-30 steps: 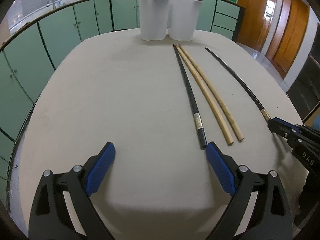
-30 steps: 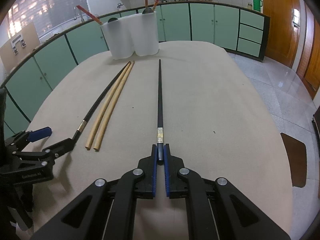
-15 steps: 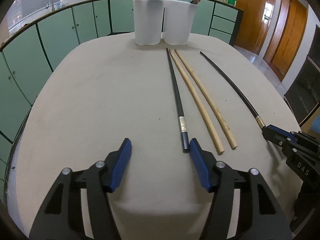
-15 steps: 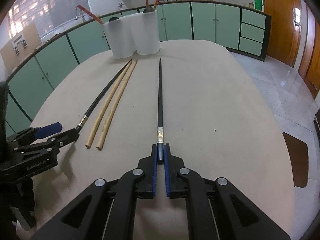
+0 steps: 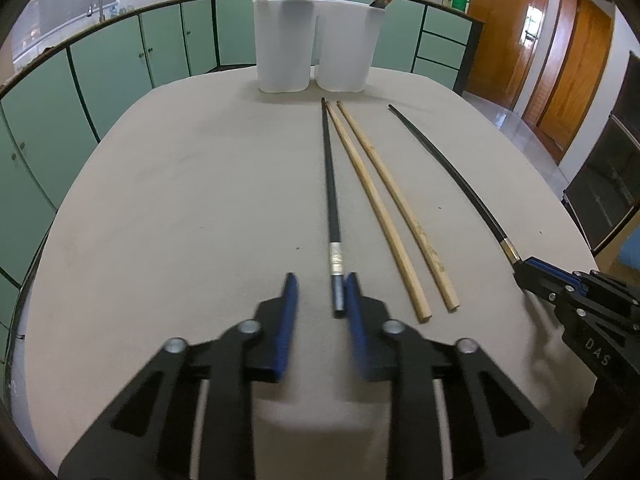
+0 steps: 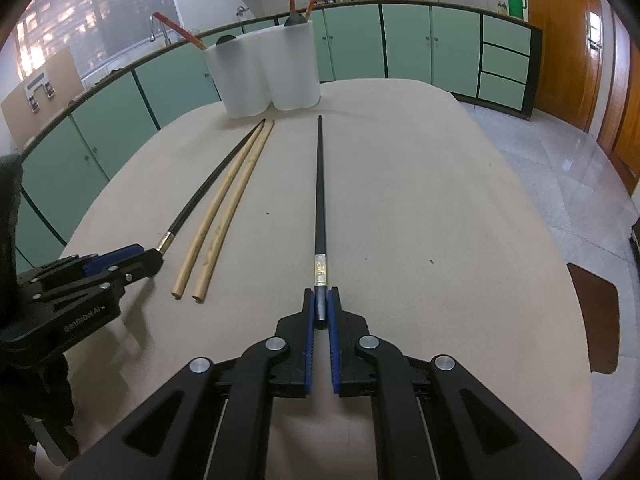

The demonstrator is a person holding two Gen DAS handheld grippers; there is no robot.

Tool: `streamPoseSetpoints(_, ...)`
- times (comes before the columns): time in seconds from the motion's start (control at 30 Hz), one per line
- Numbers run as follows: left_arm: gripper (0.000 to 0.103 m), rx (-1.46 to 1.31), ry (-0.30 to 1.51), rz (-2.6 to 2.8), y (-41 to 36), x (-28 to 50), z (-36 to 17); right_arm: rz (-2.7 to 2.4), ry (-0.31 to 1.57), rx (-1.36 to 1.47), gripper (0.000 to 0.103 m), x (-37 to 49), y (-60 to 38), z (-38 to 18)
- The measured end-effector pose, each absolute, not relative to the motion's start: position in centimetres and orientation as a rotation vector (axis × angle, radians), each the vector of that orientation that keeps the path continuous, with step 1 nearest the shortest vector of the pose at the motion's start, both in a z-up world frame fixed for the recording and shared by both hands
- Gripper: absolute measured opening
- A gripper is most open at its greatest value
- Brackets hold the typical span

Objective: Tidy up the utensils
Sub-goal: 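Grasp the other black chopstick with the left tool while the right tool holds its own, then carry both black chopsticks to the white holder and lower them in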

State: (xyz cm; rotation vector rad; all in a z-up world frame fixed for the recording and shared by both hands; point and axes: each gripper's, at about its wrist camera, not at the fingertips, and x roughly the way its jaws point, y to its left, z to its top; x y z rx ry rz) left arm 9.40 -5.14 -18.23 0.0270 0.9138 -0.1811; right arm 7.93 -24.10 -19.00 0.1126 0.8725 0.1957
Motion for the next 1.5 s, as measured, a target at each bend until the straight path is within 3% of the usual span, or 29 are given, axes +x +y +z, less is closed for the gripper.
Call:
streamPoseSetpoints(0.07,0.006,0.018,0.916,-0.192,-5.2,9.4,-18.2,0.194,0.871,0.107,0.007,7.9,-24.1,-19.0)
streamPoseSetpoints(0.53,0.006,0.023,0.860,-0.191,-3.9,8.3,-14.8,0.197,0.816,0.108,0.006,7.1,-24.5,-16.7)
streamPoseSetpoints(1.0,0.006,0.040,0.663,-0.221,-2.7,6.9,-6.0,0.206,0.671,0.061,0.006,7.1,-26.3,-8.7)
streamPoseSetpoints(1.5,0.006,0.029,0.569,-0.318,-2.2,10.7,0.8,0.322,0.610,-0.058,0.006,11.5,-25.2,0.4)
